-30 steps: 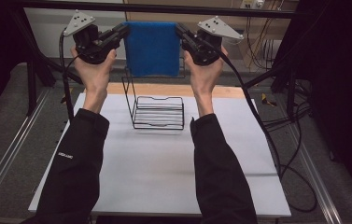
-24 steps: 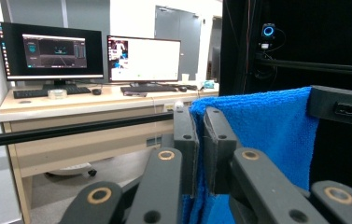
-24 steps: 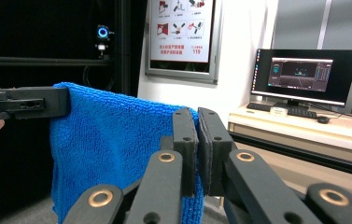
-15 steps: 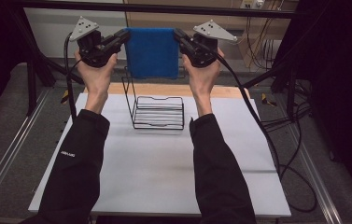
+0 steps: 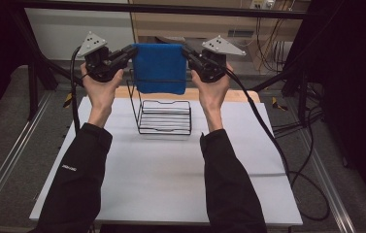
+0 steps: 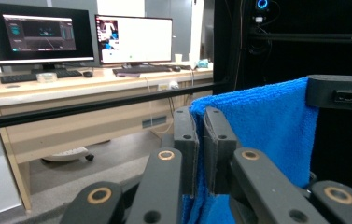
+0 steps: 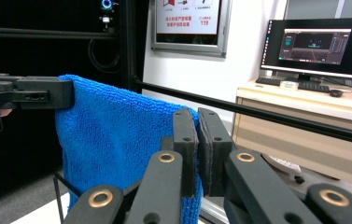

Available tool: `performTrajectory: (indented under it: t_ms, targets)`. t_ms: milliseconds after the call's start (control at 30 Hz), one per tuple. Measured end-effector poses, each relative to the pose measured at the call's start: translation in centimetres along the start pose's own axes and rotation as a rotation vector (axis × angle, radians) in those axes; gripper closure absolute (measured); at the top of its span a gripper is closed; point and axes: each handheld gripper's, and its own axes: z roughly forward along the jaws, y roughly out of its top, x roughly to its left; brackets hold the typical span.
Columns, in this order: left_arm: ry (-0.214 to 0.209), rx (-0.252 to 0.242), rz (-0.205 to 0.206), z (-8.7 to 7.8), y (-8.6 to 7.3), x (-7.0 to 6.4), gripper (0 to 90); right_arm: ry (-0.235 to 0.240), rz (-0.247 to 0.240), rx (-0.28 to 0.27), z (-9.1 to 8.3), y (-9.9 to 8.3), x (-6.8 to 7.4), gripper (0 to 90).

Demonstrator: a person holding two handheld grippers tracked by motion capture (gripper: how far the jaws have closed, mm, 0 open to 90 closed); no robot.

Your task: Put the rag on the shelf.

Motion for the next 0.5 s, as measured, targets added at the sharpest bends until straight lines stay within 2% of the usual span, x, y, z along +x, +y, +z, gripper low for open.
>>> performTrajectory:
  t_ms: [33, 100, 167, 333, 400, 433, 500]
  targets:
    - [-0.006, 0.011, -0.011, -0.1, -0.3, -0.1, 85.1, 0.002, 0.004, 0.002, -0.1, -0.2, 0.0, 87.1]
    - [-0.007, 0.009, 0.003, -0.1, -0.6, -0.1, 85.1, 0.003, 0.005, 0.006, -0.2, -0.5, 0.0, 87.1]
    - [-0.014, 0.024, -0.008, -0.2, -1.0, -0.2, 85.1, 0.008, 0.009, 0.015, -0.3, -0.8, 0.0, 87.1]
    - [-0.023, 0.041, 0.002, -0.4, -1.6, -0.3, 85.1, 0.014, 0.008, 0.039, -0.4, -1.4, 0.2, 87.0]
    - [-0.014, 0.052, 0.015, -0.6, -1.6, -0.3, 85.1, 0.019, 0.012, 0.046, -0.5, -1.6, 0.2, 87.0]
    - [-0.033, 0.05, 0.014, -0.7, -1.6, -0.4, 85.0, 0.023, 0.011, 0.05, -0.6, -1.6, 0.2, 86.9]
    - [-0.039, 0.048, 0.015, -0.8, -1.5, -0.5, 85.0, 0.034, 0.019, 0.056, -0.9, -1.7, 0.2, 86.9]
